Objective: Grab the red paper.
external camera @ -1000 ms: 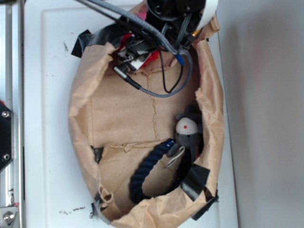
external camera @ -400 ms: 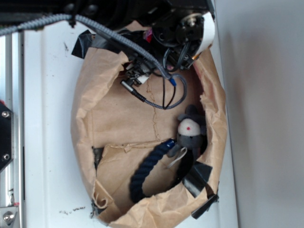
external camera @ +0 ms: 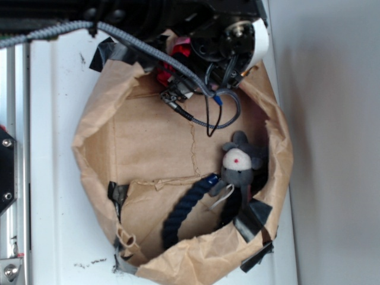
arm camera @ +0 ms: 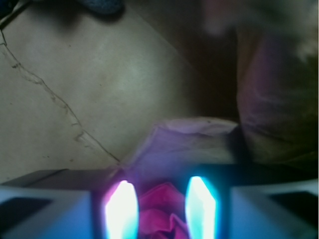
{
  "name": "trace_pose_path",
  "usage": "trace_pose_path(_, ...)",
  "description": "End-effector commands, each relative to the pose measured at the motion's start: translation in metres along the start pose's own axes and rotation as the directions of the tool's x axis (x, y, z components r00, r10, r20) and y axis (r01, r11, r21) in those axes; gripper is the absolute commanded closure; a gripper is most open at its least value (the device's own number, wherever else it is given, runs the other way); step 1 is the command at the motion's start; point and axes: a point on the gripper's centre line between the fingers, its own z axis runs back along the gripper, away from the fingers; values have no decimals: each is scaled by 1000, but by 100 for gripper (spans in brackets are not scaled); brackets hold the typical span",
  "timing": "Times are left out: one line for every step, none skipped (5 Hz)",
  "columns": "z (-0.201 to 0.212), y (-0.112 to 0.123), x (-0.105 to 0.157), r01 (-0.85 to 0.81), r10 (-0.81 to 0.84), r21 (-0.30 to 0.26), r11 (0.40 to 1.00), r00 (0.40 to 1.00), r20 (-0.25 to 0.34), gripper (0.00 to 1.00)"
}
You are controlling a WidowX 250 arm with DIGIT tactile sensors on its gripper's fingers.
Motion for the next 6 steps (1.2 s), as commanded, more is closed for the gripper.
trace_pose_path(8,-1,9,28,-29,43,999,999,36,100)
trace_pose_path(8,-2,9,31,-33,58,998,998,45,100)
trace_pose_path(22,-15,2,31,-35,48,998,996,81,100)
trace_pose_path(42,-13,-13,36,-33,-20,999,992,124,5)
trace_pose_path(52,-17,-24,28,-23,-35,999,991,134,0)
trace_pose_path(53,-19,-29,10,-7,-22,1000,993,116,0)
